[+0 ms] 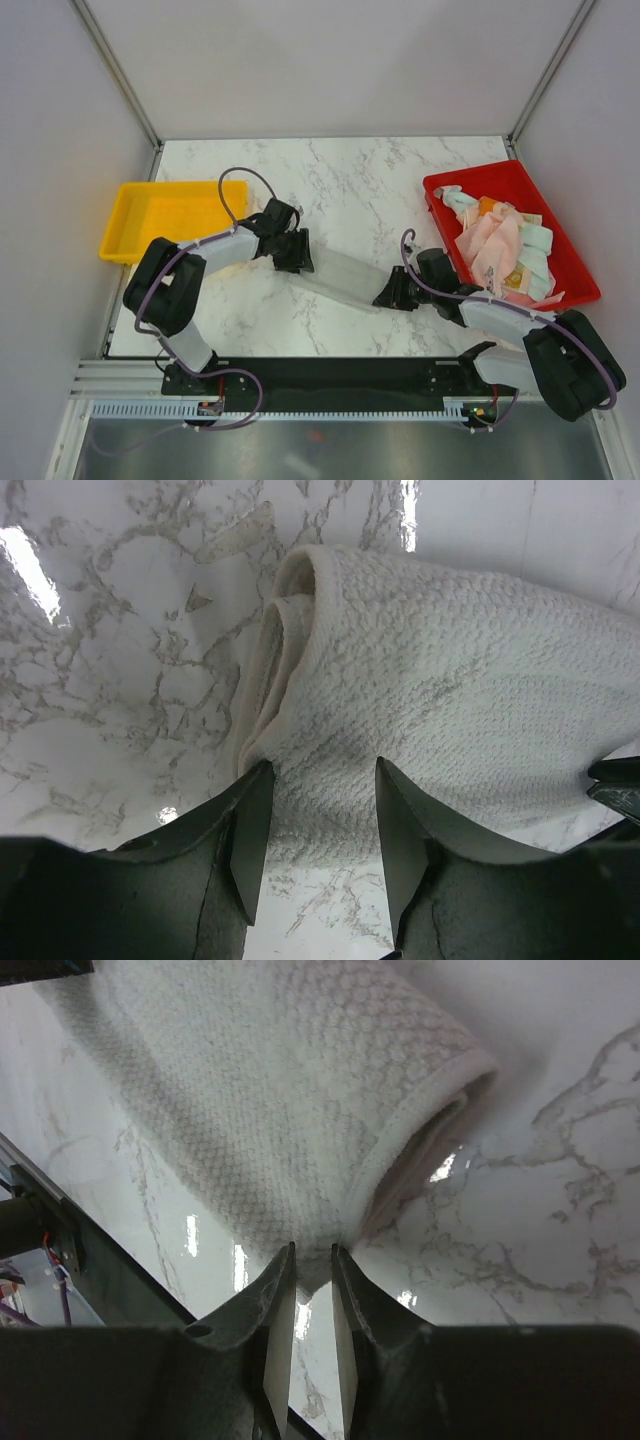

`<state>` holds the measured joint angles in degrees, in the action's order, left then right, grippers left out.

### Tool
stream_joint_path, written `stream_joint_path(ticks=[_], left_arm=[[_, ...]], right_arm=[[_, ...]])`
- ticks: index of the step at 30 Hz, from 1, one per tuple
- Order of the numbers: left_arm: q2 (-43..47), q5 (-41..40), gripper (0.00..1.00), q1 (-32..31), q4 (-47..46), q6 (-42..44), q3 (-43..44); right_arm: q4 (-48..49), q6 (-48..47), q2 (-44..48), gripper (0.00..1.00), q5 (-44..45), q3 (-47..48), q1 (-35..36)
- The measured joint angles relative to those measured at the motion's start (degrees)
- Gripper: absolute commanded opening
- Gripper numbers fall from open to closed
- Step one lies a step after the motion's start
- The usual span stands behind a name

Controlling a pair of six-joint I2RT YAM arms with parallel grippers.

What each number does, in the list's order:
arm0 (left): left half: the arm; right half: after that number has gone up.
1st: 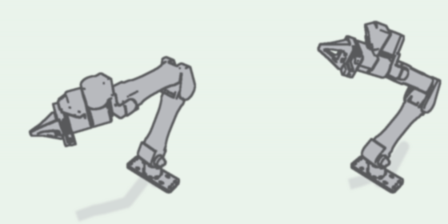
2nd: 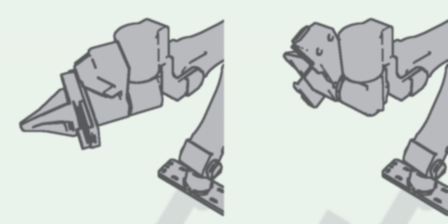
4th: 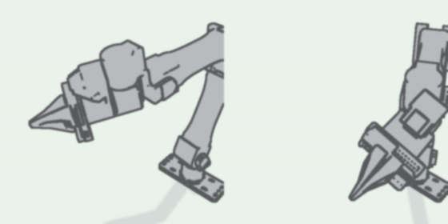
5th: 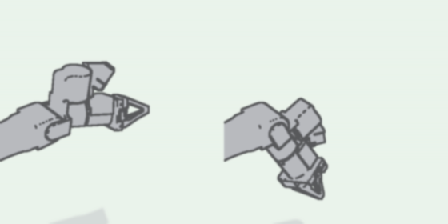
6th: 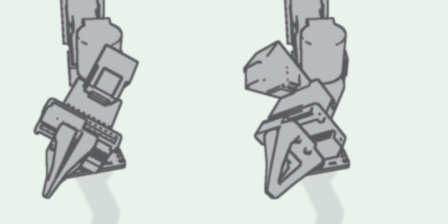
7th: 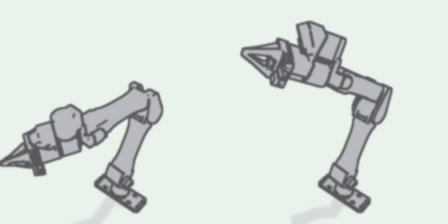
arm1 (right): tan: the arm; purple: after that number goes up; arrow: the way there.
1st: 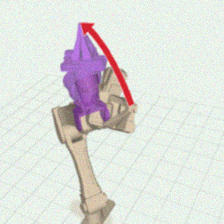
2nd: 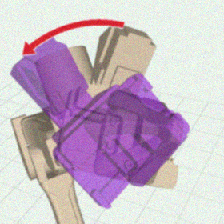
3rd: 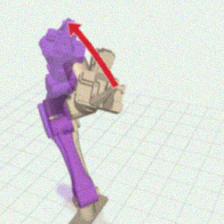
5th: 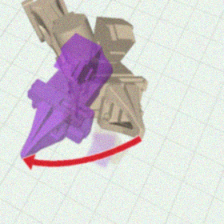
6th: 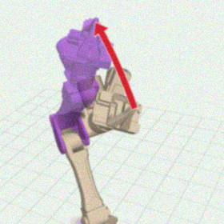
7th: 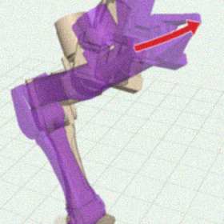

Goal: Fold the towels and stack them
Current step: Fold the towel

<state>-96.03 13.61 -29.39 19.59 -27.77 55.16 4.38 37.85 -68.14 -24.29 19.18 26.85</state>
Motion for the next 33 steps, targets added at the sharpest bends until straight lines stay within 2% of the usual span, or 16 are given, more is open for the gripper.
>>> stream_joint_path(ticks=[6, 10, 16, 21, 24, 27, 33], left_arm=[[-0.6, -1.2, 0.53, 0.0, -1.0, -3.5, -0.6], [2.4, -3.2, 0.53, -0.5, -2.3, -7.3, -4.3], [8.1, -4.7, 0.56, -0.8, 0.2, -12.4, -7.7], [8.7, -5.6, 0.56, -0.8, 4.1, -12.5, -0.6], [7.9, -6.1, 0.55, -0.7, 3.8, -11.7, 4.5], [4.7, -6.0, 0.54, -0.7, 2.4, -10.2, 7.6], [-4.3, -5.4, 0.52, 0.6, 0.8, -8.1, 7.9]], right_arm=[[-0.2, -0.4, 0.1, 0.29, 5.3, -0.6, 0.0], [-1.3, -1.9, 1.1, 0.3, 9.5, 0.4, 0.0], [-7.6, -7.1, -4.7, 0.3, 10.6, 12.9, 0.0], [-9.7, -8.2, -5.7, 0.29, 5.2, 19.4, 0.0], [-8.6, -6.8, -5.6, 0.29, 1.4, 17.7, 0.1], [-5.3, -4.0, -4.7, 0.29, -1.2, 12.2, 0.3], [2.9, 1.1, -3.9, 0.29, -2.8, -0.3, 0.3]])
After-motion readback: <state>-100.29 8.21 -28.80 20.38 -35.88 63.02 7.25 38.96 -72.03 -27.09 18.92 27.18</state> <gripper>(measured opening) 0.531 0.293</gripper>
